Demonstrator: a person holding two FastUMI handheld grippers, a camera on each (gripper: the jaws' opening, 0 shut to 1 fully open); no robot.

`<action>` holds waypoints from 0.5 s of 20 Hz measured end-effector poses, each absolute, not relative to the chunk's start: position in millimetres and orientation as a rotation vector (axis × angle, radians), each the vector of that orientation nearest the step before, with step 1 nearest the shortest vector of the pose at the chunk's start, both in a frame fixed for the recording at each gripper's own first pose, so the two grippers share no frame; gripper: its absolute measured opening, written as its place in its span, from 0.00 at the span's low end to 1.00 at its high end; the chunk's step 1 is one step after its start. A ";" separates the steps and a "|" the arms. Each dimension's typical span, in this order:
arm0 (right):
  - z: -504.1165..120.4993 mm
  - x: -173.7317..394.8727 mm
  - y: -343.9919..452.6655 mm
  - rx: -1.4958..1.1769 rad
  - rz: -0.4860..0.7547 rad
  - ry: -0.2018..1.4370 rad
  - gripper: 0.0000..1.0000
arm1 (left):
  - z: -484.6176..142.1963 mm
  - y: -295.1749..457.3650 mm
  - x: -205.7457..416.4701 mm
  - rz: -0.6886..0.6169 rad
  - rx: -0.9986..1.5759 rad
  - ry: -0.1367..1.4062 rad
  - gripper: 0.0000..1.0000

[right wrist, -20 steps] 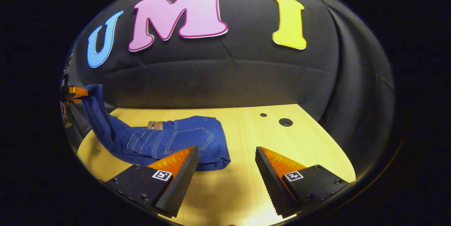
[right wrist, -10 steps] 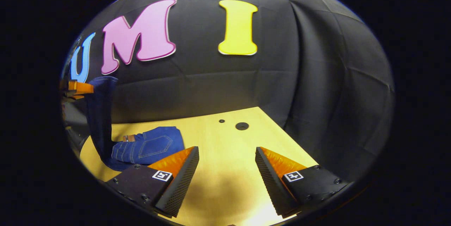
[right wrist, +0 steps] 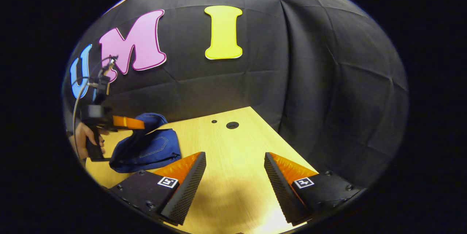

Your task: Grasp the waist and the cuffs of the jeans and fold them to make the two legs overlap; first hold the waist and fold one-third of the jeans toward the cuffs, then hold the cuffs and fold the remaining one-third in the same direction to finish folding.

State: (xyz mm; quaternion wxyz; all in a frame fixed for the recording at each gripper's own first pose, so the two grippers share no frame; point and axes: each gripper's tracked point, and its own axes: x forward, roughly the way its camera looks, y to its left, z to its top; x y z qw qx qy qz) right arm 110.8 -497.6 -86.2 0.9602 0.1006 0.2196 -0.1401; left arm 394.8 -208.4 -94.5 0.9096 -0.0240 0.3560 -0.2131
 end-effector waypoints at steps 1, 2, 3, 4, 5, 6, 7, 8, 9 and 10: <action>-83.9 105.4 -496.8 0.203 -0.284 0.444 0.99 | -98.5 -210.3 393.6 -0.451 -0.052 0.733 0.20; -80.7 105.8 -495.8 0.201 -0.284 0.442 0.98 | -91.7 -212.1 389.4 -0.476 -0.074 0.734 0.28; -77.7 104.4 -494.8 0.201 -0.283 0.438 0.99 | -85.0 -217.0 383.1 -0.494 -0.103 0.726 0.31; -75.1 99.8 -492.9 0.203 -0.282 0.437 0.99 | -72.4 -214.8 377.8 -0.496 -0.126 0.713 0.63; -68.6 93.8 -490.6 0.206 -0.280 0.434 0.99 | -58.2 -208.1 370.3 -0.493 -0.142 0.693 0.70; -58.8 86.3 -488.1 0.209 -0.278 0.430 0.99 | -41.3 -198.9 362.4 -0.487 -0.148 0.667 0.90; -48.0 79.3 -485.5 0.211 -0.277 0.424 0.99 | -28.3 -188.8 355.5 -0.485 -0.149 0.638 0.96; -34.3 72.6 -481.4 0.209 -0.274 0.414 0.99 | -9.5 -174.6 342.8 -0.481 -0.139 0.605 0.97; -21.7 66.3 -475.6 0.204 -0.268 0.401 0.99 | 8.6 -157.4 328.2 -0.474 -0.125 0.573 0.97; -7.7 58.9 -467.8 0.195 -0.257 0.386 0.99 | 29.6 -137.0 310.7 -0.461 -0.106 0.537 0.97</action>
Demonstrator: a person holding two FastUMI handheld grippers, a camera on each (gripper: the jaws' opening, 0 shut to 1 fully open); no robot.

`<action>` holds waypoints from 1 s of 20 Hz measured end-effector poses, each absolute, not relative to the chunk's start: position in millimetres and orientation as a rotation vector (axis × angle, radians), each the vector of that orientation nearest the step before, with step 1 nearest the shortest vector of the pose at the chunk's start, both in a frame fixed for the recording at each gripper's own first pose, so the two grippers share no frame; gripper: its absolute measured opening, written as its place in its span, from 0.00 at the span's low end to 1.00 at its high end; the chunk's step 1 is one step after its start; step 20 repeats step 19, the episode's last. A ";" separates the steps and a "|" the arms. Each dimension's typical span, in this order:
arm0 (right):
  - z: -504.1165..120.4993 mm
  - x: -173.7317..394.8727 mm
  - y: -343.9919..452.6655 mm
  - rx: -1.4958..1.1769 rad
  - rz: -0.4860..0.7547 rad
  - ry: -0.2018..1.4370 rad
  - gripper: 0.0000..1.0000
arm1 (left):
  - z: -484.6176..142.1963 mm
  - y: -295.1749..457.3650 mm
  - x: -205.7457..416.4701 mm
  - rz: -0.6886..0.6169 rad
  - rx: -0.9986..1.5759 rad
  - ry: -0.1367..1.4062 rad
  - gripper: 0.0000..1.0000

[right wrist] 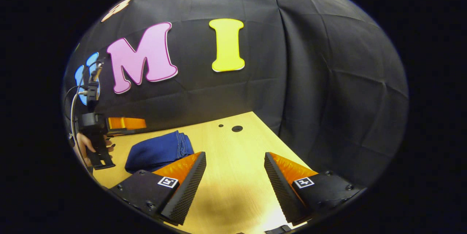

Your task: Grasp the waist and the cuffs of the jeans and fold them to make the two legs overlap; first hold the waist and fold one-third of the jeans toward the cuffs, then hold the cuffs and fold the remaining one-third in the same direction to finish folding.

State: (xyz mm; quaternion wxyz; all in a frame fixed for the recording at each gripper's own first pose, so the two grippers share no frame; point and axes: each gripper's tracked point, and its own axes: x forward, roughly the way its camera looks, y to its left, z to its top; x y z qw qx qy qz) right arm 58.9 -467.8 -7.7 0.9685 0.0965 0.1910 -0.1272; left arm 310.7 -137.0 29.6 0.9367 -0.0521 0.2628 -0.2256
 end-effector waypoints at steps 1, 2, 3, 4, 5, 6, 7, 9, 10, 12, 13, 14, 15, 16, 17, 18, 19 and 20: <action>5.3 52.1 -459.4 0.181 -0.244 0.372 0.98 | 50.1 -116.2 291.8 -0.442 -0.092 0.502 0.97; 18.6 45.4 -451.2 0.166 -0.229 0.359 0.99 | 72.9 -94.2 269.5 -0.423 -0.082 0.466 0.97; 30.9 38.2 -442.2 0.154 -0.215 0.348 0.98 | 93.1 -73.0 247.9 -0.402 -0.073 0.432 0.97; 42.8 30.3 -432.6 0.149 -0.200 0.337 0.98 | 111.8 -51.2 225.2 -0.382 -0.061 0.402 0.97; 57.5 22.2 -422.4 0.151 -0.183 0.321 0.98 | 128.2 -30.0 203.8 -0.356 -0.050 0.377 0.97; 72.1 13.5 -411.0 0.152 -0.168 0.303 0.98 | 144.9 -10.7 181.0 -0.337 -0.040 0.349 0.97; 85.1 5.3 -402.1 0.150 -0.155 0.284 0.98 | 160.9 6.1 158.2 -0.319 -0.031 0.321 0.97; 107.5 -15.9 -382.1 0.144 -0.125 0.251 0.98 | 185.1 34.0 116.9 -0.288 -0.016 0.272 0.97; 116.3 -25.3 -373.3 0.140 -0.112 0.235 0.98 | 195.8 46.3 97.2 -0.274 -0.009 0.254 0.96; 131.3 -45.9 -357.2 0.132 -0.090 0.208 0.98 | 211.1 63.6 61.2 -0.248 -0.023 0.224 0.96; 136.6 -57.0 -349.2 0.130 -0.079 0.199 0.98 | 216.5 70.0 42.9 -0.239 -0.036 0.211 0.96; 141.7 -67.0 -344.2 0.123 -0.071 0.188 0.98 | 220.3 78.0 25.9 -0.224 -0.037 0.195 0.96; 143.4 -80.1 -338.8 0.116 -0.071 0.180 0.98 | 220.8 89.5 11.4 -0.197 -0.031 0.179 0.96; 142.1 -93.1 -334.4 0.111 -0.074 0.175 0.98 | 220.1 98.6 -4.9 -0.172 -0.027 0.166 0.96; 140.7 -106.6 -330.1 0.111 -0.078 0.170 0.98 | 217.2 103.0 -21.6 -0.161 -0.025 0.154 0.96; 138.1 -116.8 -324.7 0.114 -0.081 0.170 0.93 | 214.8 106.7 -37.7 -0.153 -0.025 0.141 0.96; 135.9 -126.9 -320.3 0.113 -0.083 0.166 0.98 | 209.8 109.7 -51.5 -0.152 -0.024 0.137 0.96; 135.9 -126.9 -320.3 0.113 -0.083 0.166 0.98 | 209.8 109.7 -51.5 -0.152 -0.024 0.137 0.96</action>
